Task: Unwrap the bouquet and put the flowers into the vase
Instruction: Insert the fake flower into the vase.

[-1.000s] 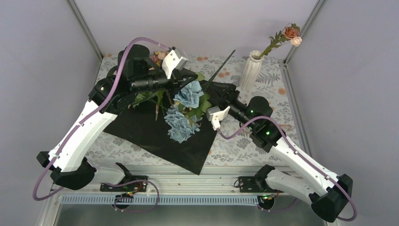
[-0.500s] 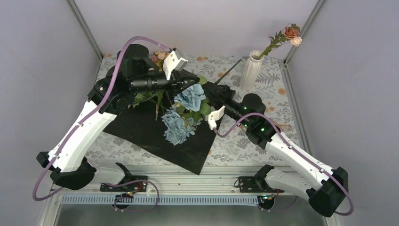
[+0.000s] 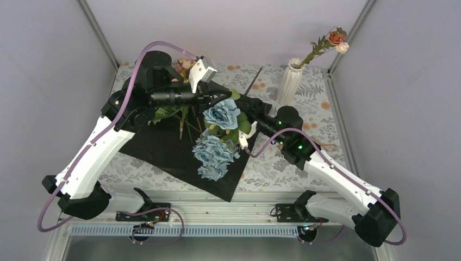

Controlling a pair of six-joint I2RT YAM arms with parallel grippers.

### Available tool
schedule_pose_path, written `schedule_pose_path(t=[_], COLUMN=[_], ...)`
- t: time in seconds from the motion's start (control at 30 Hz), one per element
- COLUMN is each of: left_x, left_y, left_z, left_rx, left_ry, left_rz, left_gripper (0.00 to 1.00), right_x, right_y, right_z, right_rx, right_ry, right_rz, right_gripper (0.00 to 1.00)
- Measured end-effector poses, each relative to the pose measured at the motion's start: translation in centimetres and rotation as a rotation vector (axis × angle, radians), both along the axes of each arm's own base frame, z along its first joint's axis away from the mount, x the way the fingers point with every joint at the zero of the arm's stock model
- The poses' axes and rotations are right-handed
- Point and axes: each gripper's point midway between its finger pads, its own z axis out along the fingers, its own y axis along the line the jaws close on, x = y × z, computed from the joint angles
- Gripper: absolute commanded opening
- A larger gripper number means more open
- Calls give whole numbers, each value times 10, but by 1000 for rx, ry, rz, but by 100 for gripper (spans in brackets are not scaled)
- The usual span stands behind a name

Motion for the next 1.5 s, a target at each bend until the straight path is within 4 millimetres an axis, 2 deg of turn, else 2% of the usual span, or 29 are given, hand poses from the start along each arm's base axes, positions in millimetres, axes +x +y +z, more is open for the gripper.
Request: schedule_pose_path(t=[0.07, 0.13, 0.2, 0.27, 0.33, 0.37, 0.43, 0.5, 0.67, 0.73, 0.83, 1.03, 1.13, 1.23, 1.37, 1.4, 1.5], left_x=[0, -1, -1, -1, -1, -1, 0, 1, 6, 8, 13, 36, 46, 49, 50, 51, 56], left_y=[0, 0, 0, 0, 0, 0, 1, 1, 4, 6, 14, 51, 74, 99, 125, 130, 135], left_z=[0, 0, 0, 0, 0, -1, -1, -1, 5, 13, 35, 80, 85, 77, 52, 40, 10], left_rx=[-1, -2, -3, -3, -2, -2, 1, 1, -9, -17, -43, -72, -55, -30, 16, 38, 95], left_ry=[3, 4, 7, 9, 12, 15, 18, 19, 0, -22, -78, -227, -273, -298, -306, -304, -289], left_rz=[-2, -4, -4, -3, -2, -1, 3, 8, 46, 65, 122, 377, 511, 632, 744, 766, 800], left_gripper=[2, 2, 3, 2, 2, 3, 5, 12, 27, 41, 66, 99, 100, 100, 100, 100, 100], right_x=[1, 1, 1, 1, 0, -1, -2, -2, 2, 5, 10, 24, 47, 78, 115, 123, 139], right_y=[1, 2, 3, 5, 6, 7, 8, 8, 13, 15, 19, 23, 23, 13, -17, -27, -50], right_z=[0, 2, 4, 5, 7, 8, 12, 16, 1, -2, -1, 8, 21, 43, 73, 80, 95], right_rx=[-4, -3, -1, 4, 6, 17, 29, 44, 43, 51, 86, 202, 294, 430, 640, 695, 820], right_ry=[1, 0, -3, 0, -8, 1, -5, 0, 99, 150, 226, 368, 471, 566, 662, 682, 712], right_rz=[1, 4, 11, 18, 28, 34, 42, 40, 41, 37, 27, -13, -57, -124, -217, -241, -294], right_gripper=[63, 56, 42, 22, 8, 4, 4, 4, 4, 4, 4, 4, 4, 4, 4, 4, 4])
